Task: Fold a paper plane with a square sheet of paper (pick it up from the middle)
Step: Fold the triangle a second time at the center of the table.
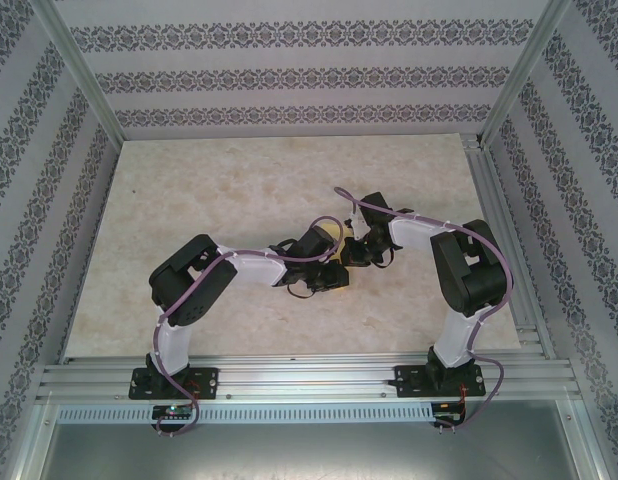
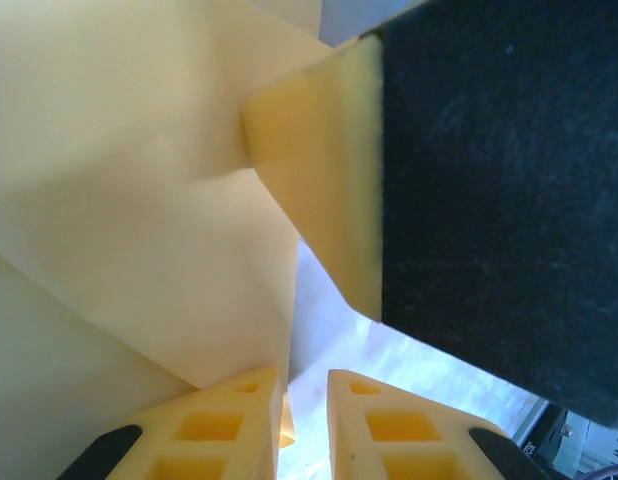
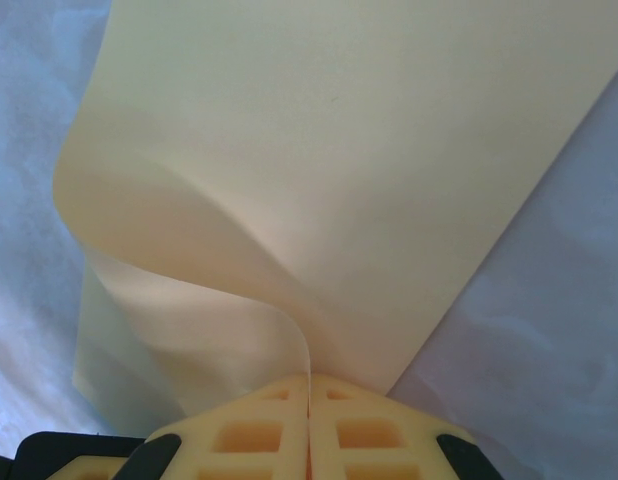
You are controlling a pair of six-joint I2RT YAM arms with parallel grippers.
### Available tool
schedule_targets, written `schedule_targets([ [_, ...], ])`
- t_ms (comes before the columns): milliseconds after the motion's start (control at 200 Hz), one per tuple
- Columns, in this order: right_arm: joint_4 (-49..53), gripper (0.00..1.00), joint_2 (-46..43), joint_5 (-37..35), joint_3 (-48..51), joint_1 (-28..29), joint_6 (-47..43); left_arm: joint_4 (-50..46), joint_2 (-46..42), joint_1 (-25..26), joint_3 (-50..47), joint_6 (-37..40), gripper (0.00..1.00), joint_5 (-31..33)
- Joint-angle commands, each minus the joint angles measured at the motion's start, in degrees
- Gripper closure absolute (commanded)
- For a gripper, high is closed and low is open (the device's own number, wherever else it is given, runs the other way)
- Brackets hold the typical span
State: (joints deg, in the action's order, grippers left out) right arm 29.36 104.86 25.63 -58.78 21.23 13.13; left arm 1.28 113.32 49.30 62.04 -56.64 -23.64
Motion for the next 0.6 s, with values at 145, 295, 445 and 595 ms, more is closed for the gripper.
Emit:
schedule_targets([
  [145, -0.97, 0.93, 2.11, -1.68, -0.67, 0.12, -1.19, 1.83, -0.11, 1.68, -0.39, -0.75, 0.78, -2.57],
  [295, -0.81, 0.93, 2.10, -1.72, -0.67, 0.13, -1.12, -3.74, 0.63, 1.83, 0.52, 0.44, 0.79, -1.30],
  [445, -0.89, 0.93, 2.27, -1.65, -0.84, 0.21, -1.35, -9.19, 2.48, 2.16, 1.33, 2.04, 0.80, 1.46],
  [595, -0.79, 0.93, 2.28, -1.72, -0.86, 0.26, -1.35, -10.43, 3.84, 2.64, 2.07, 1.98, 0.81, 1.83],
])
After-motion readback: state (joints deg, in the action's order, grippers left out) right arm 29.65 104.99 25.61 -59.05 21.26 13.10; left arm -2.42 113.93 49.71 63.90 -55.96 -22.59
